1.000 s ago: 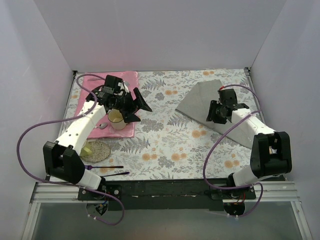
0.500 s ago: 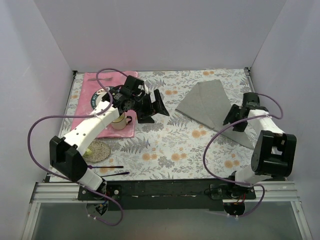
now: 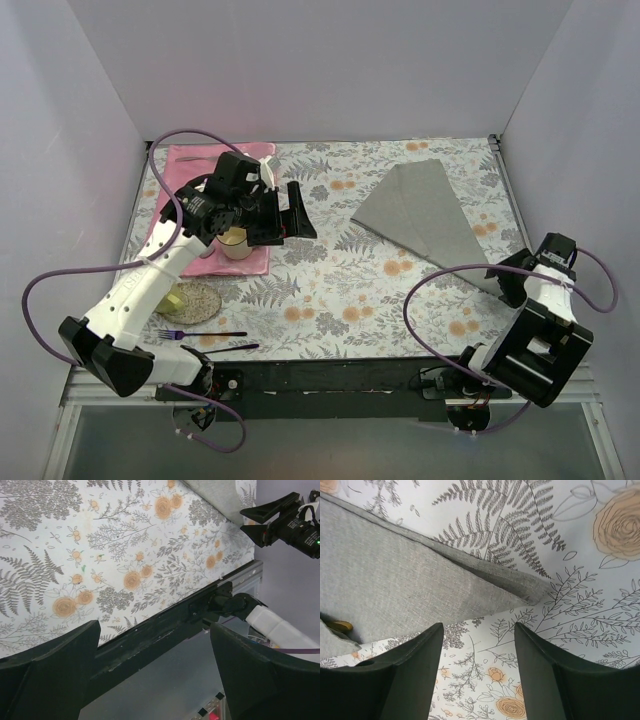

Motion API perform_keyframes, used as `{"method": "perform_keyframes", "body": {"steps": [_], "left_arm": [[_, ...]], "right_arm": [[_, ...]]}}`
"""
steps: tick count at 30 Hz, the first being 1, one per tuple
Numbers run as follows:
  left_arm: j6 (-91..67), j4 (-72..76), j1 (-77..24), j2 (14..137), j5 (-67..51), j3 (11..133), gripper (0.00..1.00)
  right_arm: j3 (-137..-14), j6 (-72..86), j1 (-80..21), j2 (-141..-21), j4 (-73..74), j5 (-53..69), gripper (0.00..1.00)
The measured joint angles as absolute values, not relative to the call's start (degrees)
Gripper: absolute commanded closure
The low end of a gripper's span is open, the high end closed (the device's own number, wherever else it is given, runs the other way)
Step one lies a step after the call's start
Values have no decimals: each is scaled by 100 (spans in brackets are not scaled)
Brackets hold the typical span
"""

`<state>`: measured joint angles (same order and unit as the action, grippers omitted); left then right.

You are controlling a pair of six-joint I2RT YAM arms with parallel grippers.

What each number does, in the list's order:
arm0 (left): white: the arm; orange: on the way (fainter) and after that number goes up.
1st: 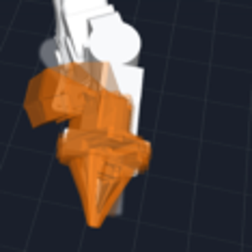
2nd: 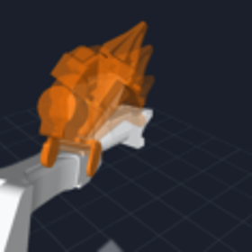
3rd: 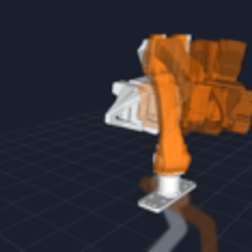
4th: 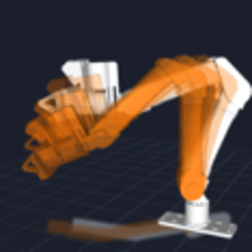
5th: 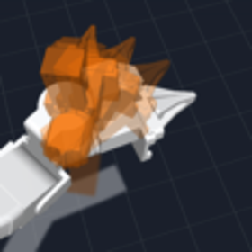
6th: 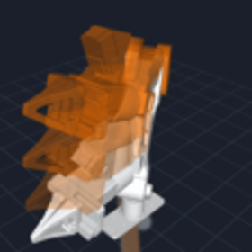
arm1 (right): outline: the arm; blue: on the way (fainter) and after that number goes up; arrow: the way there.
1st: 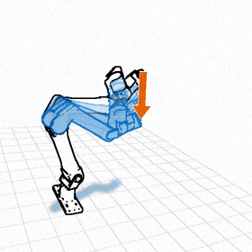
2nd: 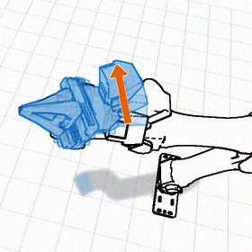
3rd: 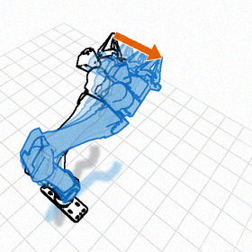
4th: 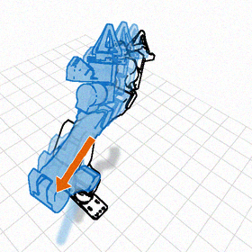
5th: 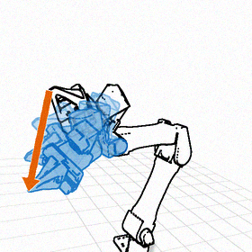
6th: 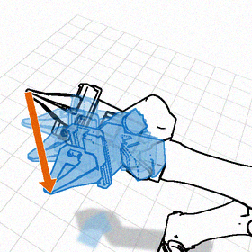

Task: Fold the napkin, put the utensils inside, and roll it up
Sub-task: Fold the napkin

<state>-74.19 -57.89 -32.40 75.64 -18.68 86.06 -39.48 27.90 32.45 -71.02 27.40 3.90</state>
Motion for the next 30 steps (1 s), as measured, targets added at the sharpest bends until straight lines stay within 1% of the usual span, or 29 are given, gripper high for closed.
{"method": "perform_keyframes", "body": {"steps": [2, 8, 13, 16, 18, 19, 20, 22, 23, 25, 28, 30], "left_arm": [[-7290, -5916, -3234, 7564, -1776, 8626, 7], [-7067, -6156, -3208, 7572, -1673, 8628, 6], [-7006, -6171, -3208, 7675, -1673, 8632, 6], [-6982, -6176, -3208, 7767, -1671, 8632, 6], [-6980, -6198, -3208, 7808, -1671, 8643, 6], [-6978, -6213, -3208, 7824, -1671, 8659, 6], [-6973, -6226, -3208, 7837, -1671, 8678, 6], [-6965, -6248, -3208, 7841, -1669, 8711, 6], [-6965, -6254, -3208, 7841, -1669, 8720, 6], [-6965, -6259, -3203, 7841, -1671, 8729, 6], [-6965, -6285, -3190, 7841, -1671, 8729, 6], [-6965, -6292, -3181, 7841, -1675, 8729, 6]], "right_arm": [[-3721, 2860, 3336, -7083, 2635, 469, 40], [-3166, 3118, 3538, -6945, 2169, 596, 45], [-2998, 3293, 3686, -6864, 1787, 716, 46], [-2978, 3409, 3745, -6928, 1619, 768, 48], [-2980, 3492, 3774, -6984, 1535, 781, 57], [-2980, 3540, 3785, -7013, 1494, 779, 63], [-2980, 3590, 3787, -7046, 1474, 768, 71], [-2978, 3658, 3802, -7100, 1446, 742, 73], [-2978, 3701, 3811, -7113, 1444, 735, 77], [-2976, 3721, 3820, -7120, 1439, 722, 78], [-2971, 3688, 3820, -7105, 1431, 746, 86], [-2945, 3623, 3822, -7024, 1426, 801, 88]]}}
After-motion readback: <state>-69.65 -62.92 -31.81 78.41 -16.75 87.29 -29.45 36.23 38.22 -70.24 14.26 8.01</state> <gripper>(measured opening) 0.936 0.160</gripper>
